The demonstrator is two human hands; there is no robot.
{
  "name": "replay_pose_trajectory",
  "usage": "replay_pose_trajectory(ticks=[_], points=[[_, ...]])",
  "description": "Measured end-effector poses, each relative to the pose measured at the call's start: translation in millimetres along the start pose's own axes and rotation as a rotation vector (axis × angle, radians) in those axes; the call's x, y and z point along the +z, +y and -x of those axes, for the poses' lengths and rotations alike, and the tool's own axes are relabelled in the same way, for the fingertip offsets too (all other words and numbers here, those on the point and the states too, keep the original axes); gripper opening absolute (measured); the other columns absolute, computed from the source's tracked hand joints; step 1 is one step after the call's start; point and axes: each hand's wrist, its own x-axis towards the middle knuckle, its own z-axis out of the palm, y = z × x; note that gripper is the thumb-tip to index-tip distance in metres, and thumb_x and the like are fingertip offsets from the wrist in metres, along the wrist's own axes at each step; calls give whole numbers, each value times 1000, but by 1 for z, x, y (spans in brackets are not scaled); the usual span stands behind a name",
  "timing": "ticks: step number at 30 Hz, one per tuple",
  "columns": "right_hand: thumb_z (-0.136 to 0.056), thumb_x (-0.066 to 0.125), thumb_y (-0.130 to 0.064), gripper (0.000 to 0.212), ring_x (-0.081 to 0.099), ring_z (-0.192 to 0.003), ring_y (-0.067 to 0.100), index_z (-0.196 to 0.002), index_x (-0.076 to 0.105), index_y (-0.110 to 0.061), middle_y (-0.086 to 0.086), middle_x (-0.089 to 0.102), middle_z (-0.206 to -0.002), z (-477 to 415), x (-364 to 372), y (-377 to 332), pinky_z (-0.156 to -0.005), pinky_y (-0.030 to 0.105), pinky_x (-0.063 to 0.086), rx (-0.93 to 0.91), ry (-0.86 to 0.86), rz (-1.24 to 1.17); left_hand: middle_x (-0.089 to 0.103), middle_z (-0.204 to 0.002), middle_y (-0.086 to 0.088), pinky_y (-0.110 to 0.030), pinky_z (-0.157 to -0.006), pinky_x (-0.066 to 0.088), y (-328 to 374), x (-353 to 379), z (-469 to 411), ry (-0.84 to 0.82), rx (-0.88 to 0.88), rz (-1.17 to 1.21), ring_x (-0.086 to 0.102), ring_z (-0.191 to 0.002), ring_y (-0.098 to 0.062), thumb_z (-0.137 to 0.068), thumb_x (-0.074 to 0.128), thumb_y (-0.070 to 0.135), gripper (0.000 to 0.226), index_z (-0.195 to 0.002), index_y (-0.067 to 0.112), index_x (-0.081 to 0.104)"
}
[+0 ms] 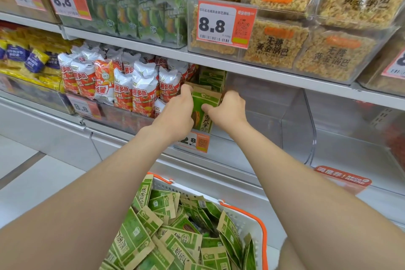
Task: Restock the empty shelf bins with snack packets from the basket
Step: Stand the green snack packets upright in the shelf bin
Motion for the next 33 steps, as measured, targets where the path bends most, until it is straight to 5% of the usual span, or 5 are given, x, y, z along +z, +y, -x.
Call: replay_pose_trajectory(ticks=[11, 17, 21, 25, 33], points=[[-73, 85, -35, 33, 69, -110, 21, -104, 73, -32, -4, 76, -113, -20, 30, 3, -101, 43, 55, 72, -365, -134, 27, -153, -19, -53, -105, 46, -1, 9, -2, -125, 24, -118, 49, -128, -42, -86, 56, -11, 82, -158, 1, 20], [-66, 83, -27, 48, 73, -100, 22, -113, 70, -24, 0, 77, -106, -26, 36, 3, -92, 47, 62, 253, -282, -432, 9, -163, -23, -54, -104, 47, 0, 13, 5, -76, 81, -234, 50, -124, -44, -83, 61, -7, 34, -115, 4, 57], [-87, 82, -37, 36, 72, -96, 15, -118, 68, -25, -4, 76, -106, -30, 28, 5, -79, 33, 59, 255, -348, -504, 29, -146, -20, -47, -97, 51, 6, 11, 6, -44, 38, -241, 59, -107, -40, -85, 57, -10, 51, -134, 0, 47], [-87, 77, -55, 62, 63, -123, 26, -133, 60, -17, 3, 69, -130, -31, 39, 1, -103, 41, 54, 143, -207, -272, 40, -141, -21, -41, -99, 48, 5, 12, 9, -61, 22, -223, 54, -121, -38, -86, 58, -9, 64, -146, -4, 35], [-79, 85, -55, 75, 66, -119, 24, -134, 54, -15, 0, 69, -127, -37, 43, 3, -99, 45, 58, 258, -178, -485, 41, -99, -8, -32, -71, 33, 7, 4, 13, -84, 11, -231, 43, -87, -24, -91, 56, -3, 24, -100, 12, 40]])
